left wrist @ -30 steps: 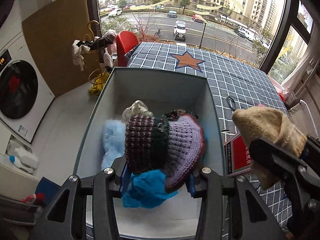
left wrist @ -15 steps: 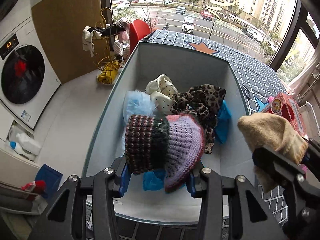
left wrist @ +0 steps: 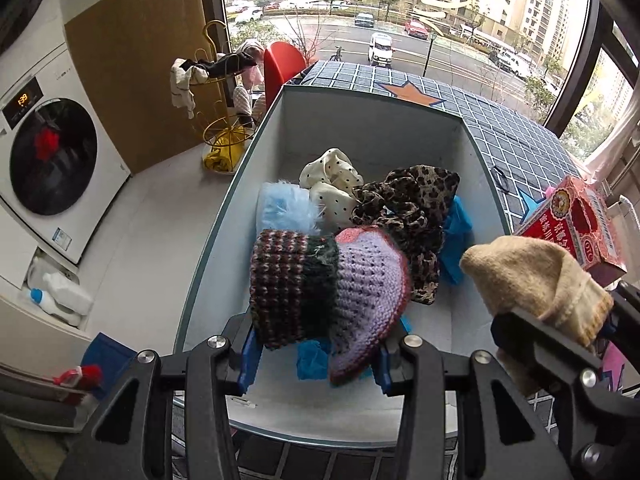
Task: Organize soft objects
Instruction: 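Hold the knit hat and sock above the box contents with both grippers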
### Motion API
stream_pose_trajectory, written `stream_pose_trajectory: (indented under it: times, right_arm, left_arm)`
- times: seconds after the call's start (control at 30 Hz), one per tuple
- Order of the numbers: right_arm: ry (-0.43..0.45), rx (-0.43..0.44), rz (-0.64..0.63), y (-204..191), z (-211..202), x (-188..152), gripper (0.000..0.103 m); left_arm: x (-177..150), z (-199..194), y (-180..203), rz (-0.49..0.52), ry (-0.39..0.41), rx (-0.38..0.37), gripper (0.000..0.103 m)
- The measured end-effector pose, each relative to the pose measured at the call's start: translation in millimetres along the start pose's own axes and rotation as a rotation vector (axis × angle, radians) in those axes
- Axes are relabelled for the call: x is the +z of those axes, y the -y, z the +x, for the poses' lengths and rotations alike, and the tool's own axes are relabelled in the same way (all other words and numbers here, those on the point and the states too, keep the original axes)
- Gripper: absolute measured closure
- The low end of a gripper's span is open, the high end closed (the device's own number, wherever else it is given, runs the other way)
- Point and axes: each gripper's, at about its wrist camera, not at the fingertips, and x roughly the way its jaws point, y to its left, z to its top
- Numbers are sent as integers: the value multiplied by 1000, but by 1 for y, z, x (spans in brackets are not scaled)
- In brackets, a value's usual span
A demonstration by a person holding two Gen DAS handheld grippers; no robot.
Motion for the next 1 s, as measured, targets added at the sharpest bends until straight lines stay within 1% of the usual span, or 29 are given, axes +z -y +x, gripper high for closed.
stream_pose_trajectory:
  times: [0.83, 1.0]
  right_arm:
    - [2, 0, 6, 2, 5, 4, 71]
    - [5, -5, 4, 3, 6, 10, 71]
  left_arm:
    - [3, 3, -2, 7, -8, 11, 55]
    - [5, 0, -3, 9, -7, 11, 55]
